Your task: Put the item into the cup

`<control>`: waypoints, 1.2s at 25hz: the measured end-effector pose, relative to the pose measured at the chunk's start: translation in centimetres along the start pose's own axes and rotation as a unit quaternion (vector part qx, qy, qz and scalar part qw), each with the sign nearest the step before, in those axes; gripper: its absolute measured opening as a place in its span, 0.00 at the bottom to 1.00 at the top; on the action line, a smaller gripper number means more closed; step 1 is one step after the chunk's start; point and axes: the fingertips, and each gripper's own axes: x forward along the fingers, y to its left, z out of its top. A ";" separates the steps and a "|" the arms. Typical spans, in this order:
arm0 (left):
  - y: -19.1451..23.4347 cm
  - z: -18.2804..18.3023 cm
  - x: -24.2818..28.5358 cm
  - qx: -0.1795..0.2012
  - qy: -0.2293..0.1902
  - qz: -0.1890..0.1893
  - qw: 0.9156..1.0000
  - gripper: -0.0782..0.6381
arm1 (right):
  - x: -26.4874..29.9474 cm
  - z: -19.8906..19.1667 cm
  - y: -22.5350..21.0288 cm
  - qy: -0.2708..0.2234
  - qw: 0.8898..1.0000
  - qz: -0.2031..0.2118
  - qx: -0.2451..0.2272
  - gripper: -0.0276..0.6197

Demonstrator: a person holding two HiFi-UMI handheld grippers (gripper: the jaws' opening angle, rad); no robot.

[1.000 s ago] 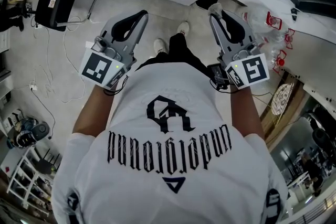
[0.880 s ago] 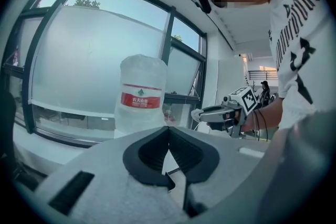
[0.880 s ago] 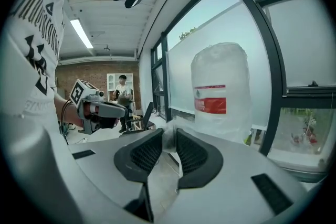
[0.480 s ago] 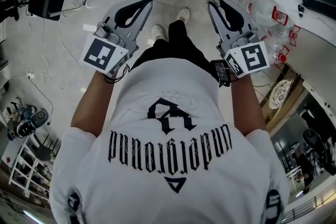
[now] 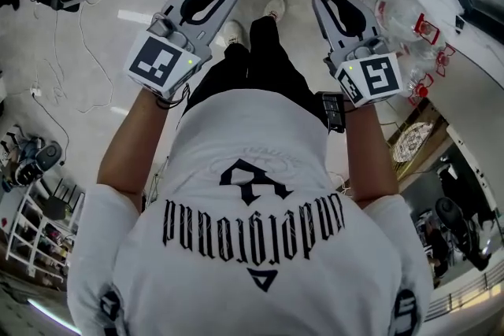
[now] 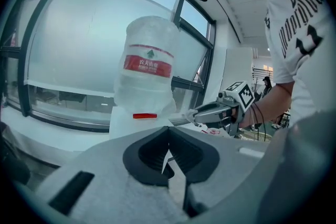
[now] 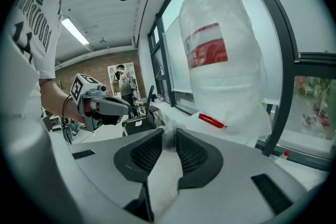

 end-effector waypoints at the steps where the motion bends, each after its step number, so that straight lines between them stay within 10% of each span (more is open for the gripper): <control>1: 0.4 -0.3 0.3 0.002 0.002 0.000 1.000 0.13 | 0.6 -0.3 -0.2 0.002 1.000 0.002 0.002 0.17; 30: 5.5 -11.8 9.2 -0.004 0.052 -0.015 0.999 0.13 | 11.1 -15.2 -3.8 0.092 0.995 0.033 0.037 0.17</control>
